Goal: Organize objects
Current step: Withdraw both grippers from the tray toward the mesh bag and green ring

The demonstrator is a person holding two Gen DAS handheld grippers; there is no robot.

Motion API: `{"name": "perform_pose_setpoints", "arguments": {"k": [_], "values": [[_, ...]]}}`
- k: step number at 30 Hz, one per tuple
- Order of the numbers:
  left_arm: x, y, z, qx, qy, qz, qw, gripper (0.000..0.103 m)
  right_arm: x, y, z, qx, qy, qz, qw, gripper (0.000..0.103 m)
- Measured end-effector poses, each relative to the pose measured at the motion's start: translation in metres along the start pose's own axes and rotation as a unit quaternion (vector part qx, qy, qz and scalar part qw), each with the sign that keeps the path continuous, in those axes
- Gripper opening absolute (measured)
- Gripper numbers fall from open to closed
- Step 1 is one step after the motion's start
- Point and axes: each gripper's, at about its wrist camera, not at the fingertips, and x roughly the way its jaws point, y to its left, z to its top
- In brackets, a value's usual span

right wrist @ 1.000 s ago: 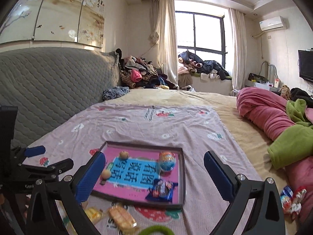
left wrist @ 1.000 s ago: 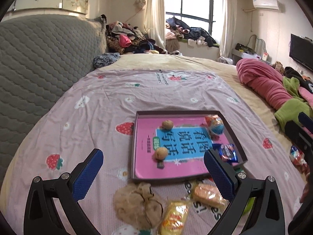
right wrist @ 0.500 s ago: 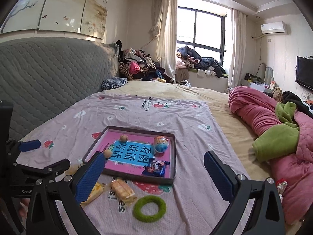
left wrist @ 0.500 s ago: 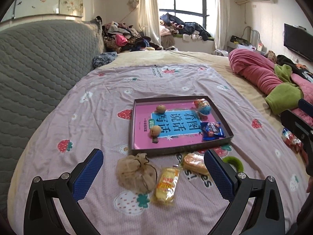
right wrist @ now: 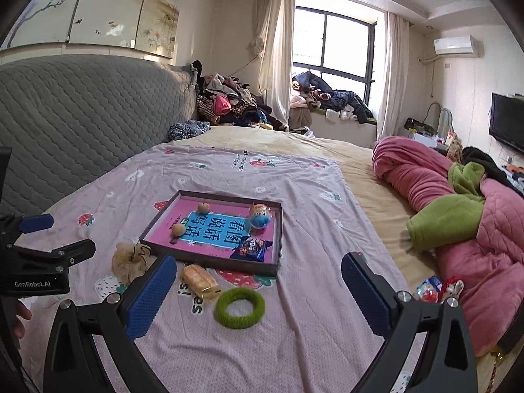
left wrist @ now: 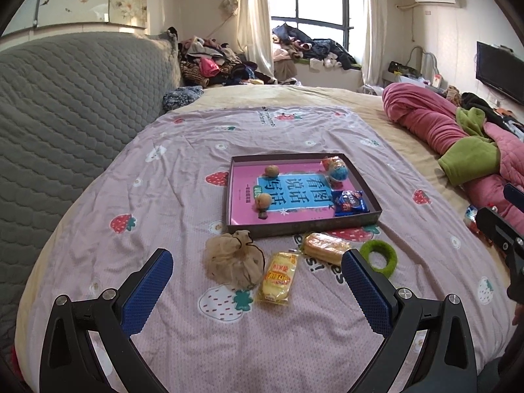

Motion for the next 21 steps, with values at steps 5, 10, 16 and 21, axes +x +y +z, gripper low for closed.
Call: {"name": "perform_pose_setpoints", "arguments": {"k": [5,10,16,21], "values": [[0.011,-0.007,-0.019,0.013,0.012,0.005,0.9998,0.103,0.006,0.0,-0.007,0.002,0.005,0.006,1.0,0.102],[0.03,-0.011,-0.04,0.021,0.028,0.002,0.9994,0.103,0.015,-0.004,-0.012,0.004,0.012,0.005,1.0,0.102],[0.05,-0.005,-0.051,0.015,0.042,-0.001,0.999,0.103,0.029,-0.01,-0.018,0.012,0.024,0.0,1.0,0.102],[0.063,0.013,-0.05,-0.012,0.052,-0.002,0.9986,0.103,0.045,-0.011,-0.023,0.012,0.038,-0.006,0.999,0.102]]}}
